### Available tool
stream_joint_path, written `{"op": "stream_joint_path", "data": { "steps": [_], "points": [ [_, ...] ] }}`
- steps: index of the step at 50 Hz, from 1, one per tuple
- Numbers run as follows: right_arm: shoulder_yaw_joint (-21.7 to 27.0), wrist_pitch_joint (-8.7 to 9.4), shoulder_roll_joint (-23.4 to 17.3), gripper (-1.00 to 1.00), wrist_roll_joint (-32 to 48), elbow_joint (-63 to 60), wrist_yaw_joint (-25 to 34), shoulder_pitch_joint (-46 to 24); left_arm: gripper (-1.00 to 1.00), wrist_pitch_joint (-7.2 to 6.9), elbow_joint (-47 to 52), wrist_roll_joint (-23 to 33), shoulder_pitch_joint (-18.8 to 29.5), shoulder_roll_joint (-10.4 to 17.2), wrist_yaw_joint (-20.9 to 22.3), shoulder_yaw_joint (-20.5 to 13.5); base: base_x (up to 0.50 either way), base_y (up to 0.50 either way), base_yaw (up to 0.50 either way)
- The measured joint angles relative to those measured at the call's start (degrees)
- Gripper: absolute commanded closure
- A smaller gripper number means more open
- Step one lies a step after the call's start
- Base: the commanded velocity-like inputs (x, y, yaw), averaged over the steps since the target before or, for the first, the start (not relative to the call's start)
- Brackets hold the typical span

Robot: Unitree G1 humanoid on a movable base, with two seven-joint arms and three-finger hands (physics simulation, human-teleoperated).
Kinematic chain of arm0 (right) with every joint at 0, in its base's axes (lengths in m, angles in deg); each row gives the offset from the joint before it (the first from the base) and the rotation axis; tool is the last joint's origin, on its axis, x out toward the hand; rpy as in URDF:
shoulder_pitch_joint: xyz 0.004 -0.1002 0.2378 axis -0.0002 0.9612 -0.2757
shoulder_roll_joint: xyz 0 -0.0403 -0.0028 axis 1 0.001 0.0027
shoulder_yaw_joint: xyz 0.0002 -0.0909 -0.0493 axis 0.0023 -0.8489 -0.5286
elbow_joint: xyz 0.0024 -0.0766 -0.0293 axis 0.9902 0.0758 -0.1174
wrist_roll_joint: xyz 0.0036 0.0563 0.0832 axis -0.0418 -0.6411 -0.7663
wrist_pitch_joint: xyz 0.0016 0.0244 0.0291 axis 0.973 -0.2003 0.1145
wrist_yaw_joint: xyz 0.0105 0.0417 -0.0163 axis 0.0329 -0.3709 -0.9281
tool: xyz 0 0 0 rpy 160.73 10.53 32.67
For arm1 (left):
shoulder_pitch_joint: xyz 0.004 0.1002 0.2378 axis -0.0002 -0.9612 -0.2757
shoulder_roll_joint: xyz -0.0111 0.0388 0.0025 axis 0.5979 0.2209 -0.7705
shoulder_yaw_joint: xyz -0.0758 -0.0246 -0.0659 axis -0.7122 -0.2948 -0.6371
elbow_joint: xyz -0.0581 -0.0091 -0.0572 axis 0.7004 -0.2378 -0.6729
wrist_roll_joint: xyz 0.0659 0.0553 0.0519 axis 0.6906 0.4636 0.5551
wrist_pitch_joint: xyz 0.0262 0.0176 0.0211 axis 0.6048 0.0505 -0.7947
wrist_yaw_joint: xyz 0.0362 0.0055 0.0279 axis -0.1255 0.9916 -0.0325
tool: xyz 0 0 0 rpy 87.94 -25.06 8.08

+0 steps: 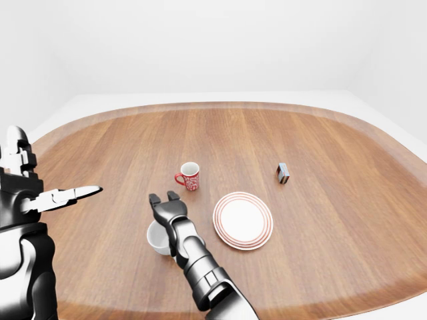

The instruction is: Put the white mug on the plate.

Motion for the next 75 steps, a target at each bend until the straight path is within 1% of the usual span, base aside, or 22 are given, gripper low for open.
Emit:
{"op": "stream_joint_path", "data": {
  "steps": [7, 17, 40, 58, 75],
  "points": [
    [0.4, 0.00, 1.0, -1.00, 0.6, 4.3, -1.9, -2.0, -1.00, 0.00, 0.0, -0.1, 0.1, 0.1, 0.0, -0.1, 0.00, 0.00, 0.00],
    [1.0, 0.00, 1.1, -1.00, 1.2, 8.3, -3.4, -4.3, -1.00, 0.00, 0.1, -0.2, 0.2, 0.1, 0.0, -0.2, 0.00, 0.00, 0.00],
    [2.8, 0.00, 1.1, -1.00, 1.8, 13.9, -4.4, -9.2, -1.00, 0.00, 0.1, -0.6, 0.1, 0.2, 0.0, -0.4, 0.00, 0.00, 0.00],
    [4.6, 0.00, 1.1, -1.00, 0.9, 16.5, -5.3, -11.0, -1.00, 0.00, -0.1, -0.7, 0.0, 0.1, 0.0, -0.4, 0.00, 0.00, 0.00],
    [5.4, 0.00, 1.1, -1.00, 1.1, 17.8, -6.2, -10.7, -1.00, 0.00, -0.1, -0.9, 0.1, 0.2, -0.1, -0.4, 0.00, 0.00, 0.00]
  ]
}}
